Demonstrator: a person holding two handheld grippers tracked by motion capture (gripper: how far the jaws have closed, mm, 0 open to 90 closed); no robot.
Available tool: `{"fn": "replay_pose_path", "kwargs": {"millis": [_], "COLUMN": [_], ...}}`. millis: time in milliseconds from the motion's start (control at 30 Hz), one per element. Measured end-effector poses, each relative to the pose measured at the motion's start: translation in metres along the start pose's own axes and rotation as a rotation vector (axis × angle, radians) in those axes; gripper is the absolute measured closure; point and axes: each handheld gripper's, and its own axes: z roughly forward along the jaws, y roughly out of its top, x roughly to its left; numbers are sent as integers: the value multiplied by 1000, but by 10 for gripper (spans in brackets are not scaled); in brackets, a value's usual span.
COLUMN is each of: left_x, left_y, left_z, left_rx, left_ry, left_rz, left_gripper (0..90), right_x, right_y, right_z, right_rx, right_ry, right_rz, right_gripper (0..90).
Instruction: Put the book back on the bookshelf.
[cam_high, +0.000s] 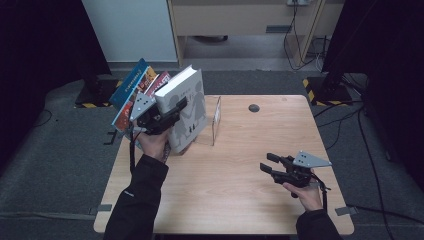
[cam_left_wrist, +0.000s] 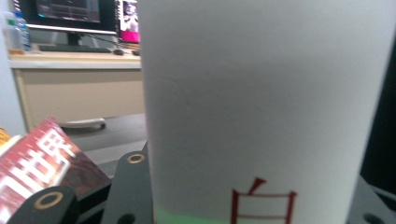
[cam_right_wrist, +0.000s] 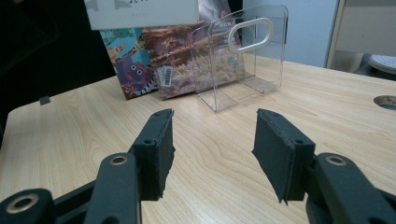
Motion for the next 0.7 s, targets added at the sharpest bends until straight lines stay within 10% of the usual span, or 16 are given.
{"fn": "replay_pose_path", "kwargs": {"millis": [700], "left_x": [14], "left_y": [-6], "left_z": [52], "left_rx": [-9], "left_ry": [78], "left_rz": [-34], "left_gripper": [528], "right_x": [-2], "right_y": [-2], "right_z": [-1], "right_rx": [14], "right_ry": [-1], "right_rz": [-1], "right_gripper": [481]}}
